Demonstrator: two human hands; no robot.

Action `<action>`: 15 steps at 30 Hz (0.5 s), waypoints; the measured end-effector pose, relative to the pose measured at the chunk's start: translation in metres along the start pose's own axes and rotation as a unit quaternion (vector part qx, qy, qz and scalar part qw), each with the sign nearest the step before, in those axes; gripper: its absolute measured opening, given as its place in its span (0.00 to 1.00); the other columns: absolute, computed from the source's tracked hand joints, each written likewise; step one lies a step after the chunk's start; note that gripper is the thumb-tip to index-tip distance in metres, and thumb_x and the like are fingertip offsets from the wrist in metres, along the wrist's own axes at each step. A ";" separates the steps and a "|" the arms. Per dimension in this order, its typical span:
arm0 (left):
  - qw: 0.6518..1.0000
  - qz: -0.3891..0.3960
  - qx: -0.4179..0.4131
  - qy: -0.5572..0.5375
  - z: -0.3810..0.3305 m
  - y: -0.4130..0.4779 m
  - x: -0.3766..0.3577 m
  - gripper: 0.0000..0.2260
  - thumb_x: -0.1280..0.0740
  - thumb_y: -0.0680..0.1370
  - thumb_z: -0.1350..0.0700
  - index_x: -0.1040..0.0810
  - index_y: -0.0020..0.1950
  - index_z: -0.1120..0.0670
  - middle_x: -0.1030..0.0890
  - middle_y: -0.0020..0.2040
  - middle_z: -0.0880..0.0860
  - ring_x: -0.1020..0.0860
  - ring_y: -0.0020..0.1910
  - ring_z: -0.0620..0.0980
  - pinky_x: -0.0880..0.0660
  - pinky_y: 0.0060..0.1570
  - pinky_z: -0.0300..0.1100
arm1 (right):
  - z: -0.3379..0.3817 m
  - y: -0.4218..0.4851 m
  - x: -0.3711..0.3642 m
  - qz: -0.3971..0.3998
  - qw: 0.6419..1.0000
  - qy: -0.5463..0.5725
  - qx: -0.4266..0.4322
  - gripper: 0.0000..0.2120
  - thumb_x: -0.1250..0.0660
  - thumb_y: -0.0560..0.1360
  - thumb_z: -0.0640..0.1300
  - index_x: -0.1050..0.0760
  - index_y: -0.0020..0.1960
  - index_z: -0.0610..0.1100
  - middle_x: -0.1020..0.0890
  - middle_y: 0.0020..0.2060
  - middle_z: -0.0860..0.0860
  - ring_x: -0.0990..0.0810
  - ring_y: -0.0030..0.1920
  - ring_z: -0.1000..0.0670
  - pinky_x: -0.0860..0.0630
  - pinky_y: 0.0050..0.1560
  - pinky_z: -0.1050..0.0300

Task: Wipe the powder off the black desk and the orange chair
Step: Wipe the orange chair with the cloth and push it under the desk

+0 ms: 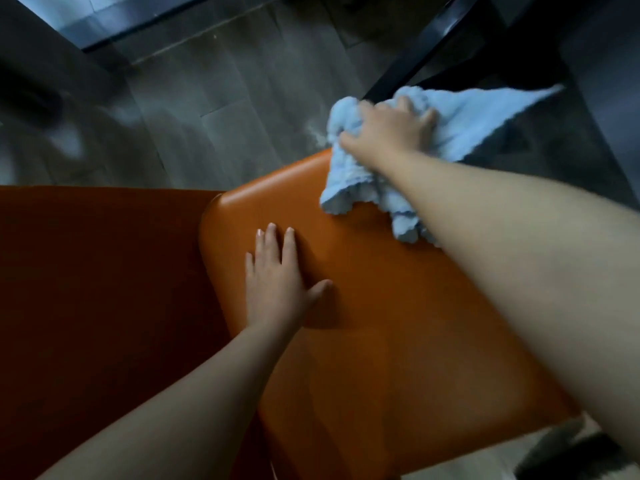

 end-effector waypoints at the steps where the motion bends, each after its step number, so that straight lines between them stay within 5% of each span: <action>1: 1.000 -0.001 -0.018 0.013 -0.010 -0.001 -0.002 0.43 0.36 0.72 0.35 0.54 0.78 0.51 0.55 0.78 0.52 0.59 0.77 0.52 0.59 0.73 0.54 | -0.030 0.003 0.004 -0.005 0.999 0.021 -0.038 0.28 0.44 0.69 0.63 0.33 0.66 0.53 0.27 0.64 0.48 0.37 0.68 0.42 0.41 0.61 0.37; 7: 0.994 -0.020 -0.101 0.020 -0.071 -0.003 -0.012 0.35 0.42 0.78 0.40 0.56 0.78 0.50 0.54 0.78 0.49 0.60 0.77 0.51 0.64 0.70 0.56 | -0.123 -0.030 -0.006 -0.014 0.947 0.268 -0.175 0.35 0.39 0.70 0.63 0.43 0.74 0.56 0.33 0.70 0.49 0.36 0.69 0.41 0.35 0.64 0.45; 15: 0.983 0.041 -0.177 0.031 -0.095 -0.039 -0.030 0.32 0.43 0.80 0.44 0.58 0.78 0.49 0.56 0.78 0.50 0.60 0.76 0.54 0.60 0.72 0.55 | -0.218 -0.208 -0.065 0.062 0.845 0.362 -0.389 0.24 0.38 0.76 0.55 0.25 0.61 0.37 0.22 0.59 0.36 0.25 0.60 0.39 0.31 0.57 0.53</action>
Point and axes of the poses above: each hand's wrist, its own y-axis towards the middle knuckle, its own x-axis out of the back of the hand, z = x × y, the point moved 2 cm from there along y, towards the middle knuckle
